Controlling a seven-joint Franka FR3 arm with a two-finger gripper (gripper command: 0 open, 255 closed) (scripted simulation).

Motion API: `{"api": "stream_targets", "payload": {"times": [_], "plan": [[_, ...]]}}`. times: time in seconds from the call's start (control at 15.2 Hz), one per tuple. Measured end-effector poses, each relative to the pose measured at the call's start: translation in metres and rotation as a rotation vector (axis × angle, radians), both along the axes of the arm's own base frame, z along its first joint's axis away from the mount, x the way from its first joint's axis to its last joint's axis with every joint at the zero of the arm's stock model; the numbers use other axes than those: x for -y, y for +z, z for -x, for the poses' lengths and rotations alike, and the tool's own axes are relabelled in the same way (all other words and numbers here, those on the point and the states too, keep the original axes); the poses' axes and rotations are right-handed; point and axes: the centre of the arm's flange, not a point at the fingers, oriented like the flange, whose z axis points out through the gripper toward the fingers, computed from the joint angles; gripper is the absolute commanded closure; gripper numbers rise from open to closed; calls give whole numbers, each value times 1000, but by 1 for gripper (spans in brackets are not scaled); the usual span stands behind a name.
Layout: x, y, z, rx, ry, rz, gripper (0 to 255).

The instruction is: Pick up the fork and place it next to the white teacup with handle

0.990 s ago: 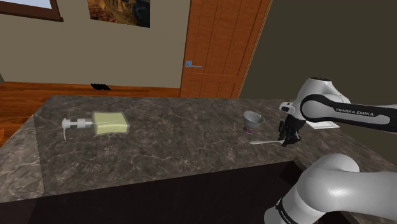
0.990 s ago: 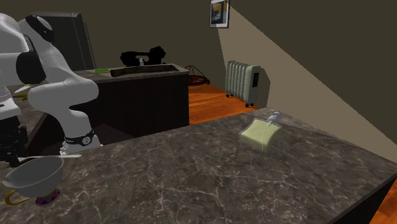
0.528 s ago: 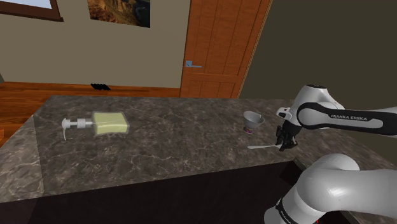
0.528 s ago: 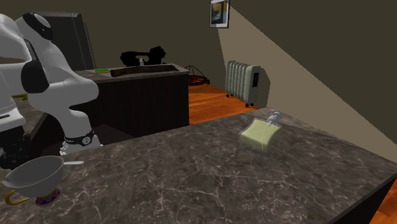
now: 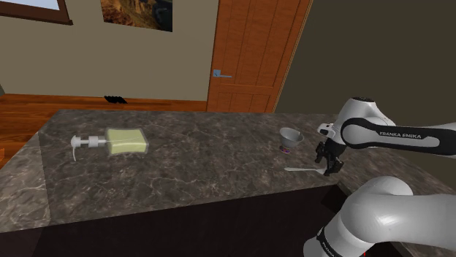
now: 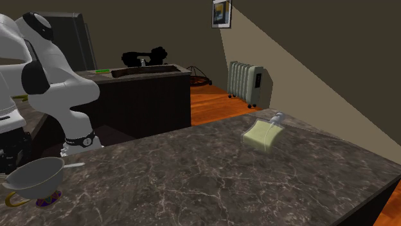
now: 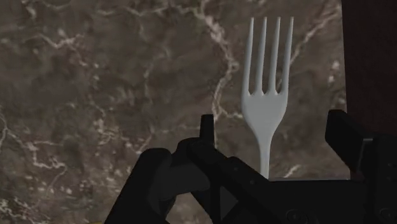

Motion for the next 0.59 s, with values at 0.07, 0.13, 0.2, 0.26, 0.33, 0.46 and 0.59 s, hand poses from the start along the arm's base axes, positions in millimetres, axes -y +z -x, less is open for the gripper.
{"api": "stream_targets", "payload": {"times": [0.07, 0.13, 0.2, 0.26, 0.33, 0.46, 0.59], "plan": [[0, 0, 0, 0, 0, 0, 0], [0, 0, 0, 0, 0, 0, 0], [0, 0, 0, 0, 0, 0, 0], [0, 0, 0, 0, 0, 0, 0], [-1, 7, -1, 1, 0, 1, 0], [0, 31, -3, 2, 1, 3, 0], [0, 45, -1, 1, 0, 1, 0]]}}
